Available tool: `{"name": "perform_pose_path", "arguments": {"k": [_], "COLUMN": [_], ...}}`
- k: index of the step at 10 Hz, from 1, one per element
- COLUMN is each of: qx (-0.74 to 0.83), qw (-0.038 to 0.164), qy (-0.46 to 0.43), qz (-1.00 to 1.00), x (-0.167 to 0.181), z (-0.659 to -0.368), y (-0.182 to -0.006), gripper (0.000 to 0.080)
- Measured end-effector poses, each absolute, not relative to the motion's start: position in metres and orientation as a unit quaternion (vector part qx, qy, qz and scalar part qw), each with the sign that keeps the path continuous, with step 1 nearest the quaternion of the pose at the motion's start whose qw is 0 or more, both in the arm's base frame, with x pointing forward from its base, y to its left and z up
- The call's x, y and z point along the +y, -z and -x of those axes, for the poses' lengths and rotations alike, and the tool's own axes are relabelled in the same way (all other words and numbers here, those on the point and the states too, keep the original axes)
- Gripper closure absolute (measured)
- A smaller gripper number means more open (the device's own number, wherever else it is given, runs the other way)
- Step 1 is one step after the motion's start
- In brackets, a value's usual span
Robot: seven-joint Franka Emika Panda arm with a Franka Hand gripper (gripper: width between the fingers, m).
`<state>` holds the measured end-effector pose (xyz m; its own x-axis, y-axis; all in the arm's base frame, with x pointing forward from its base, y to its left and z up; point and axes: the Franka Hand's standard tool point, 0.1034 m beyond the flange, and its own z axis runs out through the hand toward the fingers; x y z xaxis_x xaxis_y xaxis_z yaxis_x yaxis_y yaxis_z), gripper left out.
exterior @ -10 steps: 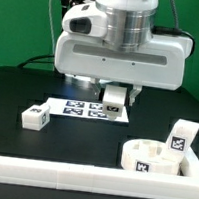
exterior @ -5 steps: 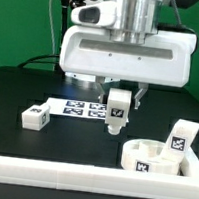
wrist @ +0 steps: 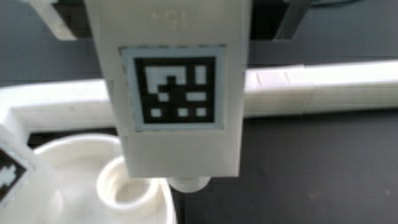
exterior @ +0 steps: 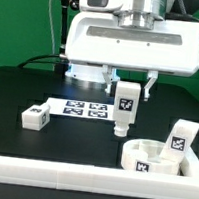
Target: Assemble stool
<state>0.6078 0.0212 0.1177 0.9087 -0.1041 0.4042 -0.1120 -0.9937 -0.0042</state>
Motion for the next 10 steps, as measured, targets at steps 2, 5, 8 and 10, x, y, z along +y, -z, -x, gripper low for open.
{"name": "perform_pose_path", "arguments": {"k": [2,5,8,10], "qx": [-0.055,-0.044,-0.042,-0.043], "qw": [0.009,0.008,0.011,0.01], "qy": [-0.199,-0.206,-0.205,-0.205], "qz": [-0.978,-0.978,-0.978,-0.978], "x": [0.022,0.034,0.033,0.037], "z": [-0.607,-0.632,-0.634,-0.632], "y": [-0.115,-0.119,-0.111,-0.109], "gripper": [0.0462,0.0462,0.0462,0.0462]}}
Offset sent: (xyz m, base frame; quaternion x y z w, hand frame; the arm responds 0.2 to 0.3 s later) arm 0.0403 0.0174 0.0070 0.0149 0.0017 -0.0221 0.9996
